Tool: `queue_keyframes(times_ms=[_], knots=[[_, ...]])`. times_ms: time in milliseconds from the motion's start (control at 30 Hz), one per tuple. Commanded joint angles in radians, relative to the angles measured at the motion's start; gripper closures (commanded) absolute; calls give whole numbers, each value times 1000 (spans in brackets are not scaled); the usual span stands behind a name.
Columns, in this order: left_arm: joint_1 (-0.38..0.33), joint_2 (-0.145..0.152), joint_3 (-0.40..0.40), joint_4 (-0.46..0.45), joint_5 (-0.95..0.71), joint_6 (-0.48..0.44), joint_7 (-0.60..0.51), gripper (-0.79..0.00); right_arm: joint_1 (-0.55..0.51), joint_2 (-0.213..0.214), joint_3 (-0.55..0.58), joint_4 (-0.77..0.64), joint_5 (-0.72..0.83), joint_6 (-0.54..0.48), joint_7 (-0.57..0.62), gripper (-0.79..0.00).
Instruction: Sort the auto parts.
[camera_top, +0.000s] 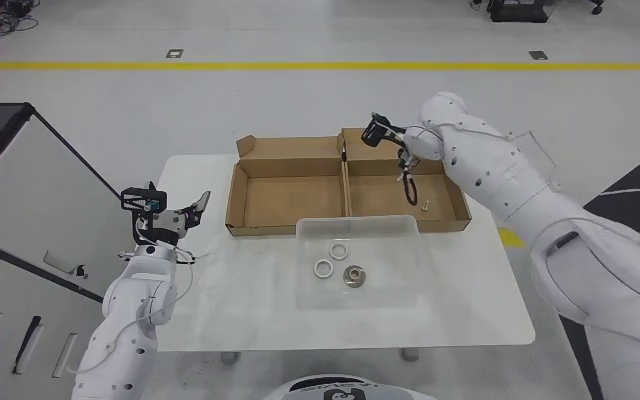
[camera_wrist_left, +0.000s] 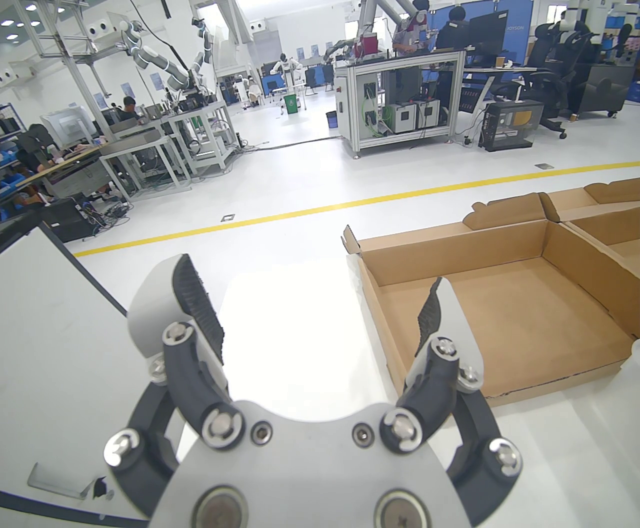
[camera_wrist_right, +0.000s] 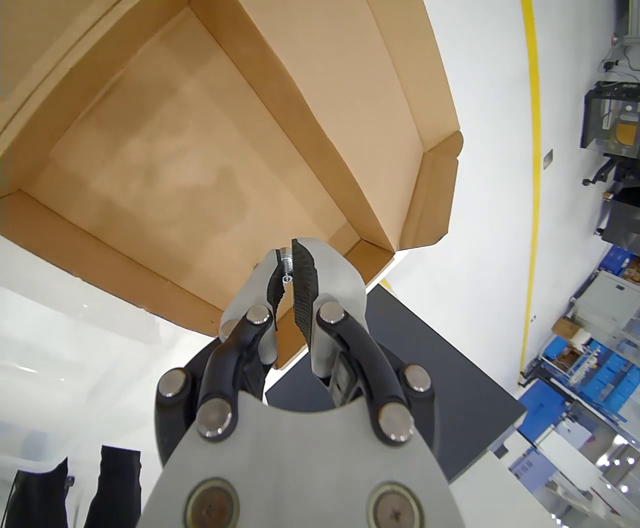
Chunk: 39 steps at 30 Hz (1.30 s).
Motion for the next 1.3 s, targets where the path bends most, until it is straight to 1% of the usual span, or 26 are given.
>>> queue_keyframes(times_ms=[0, 200, 500, 933, 1267], knots=[[0, 0, 0, 0, 0, 0, 0, -785, 6, -16, -11, 39, -6, -8, -3, 0], [0, 0, 0, 0, 0, 0, 0, -785, 15, -60, -31, 151, -19, -43, -36, 0], [0, 0, 0, 0, 0, 0, 0, -785, 13, -108, -45, 287, -33, -120, -102, 0], [0, 0, 0, 0, 0, 0, 0, -785, -9, -160, -48, 422, -27, -220, -168, 0], [0, 0, 0, 0, 0, 0, 0, -785, -29, -190, -52, 482, -41, -243, -186, 0]])
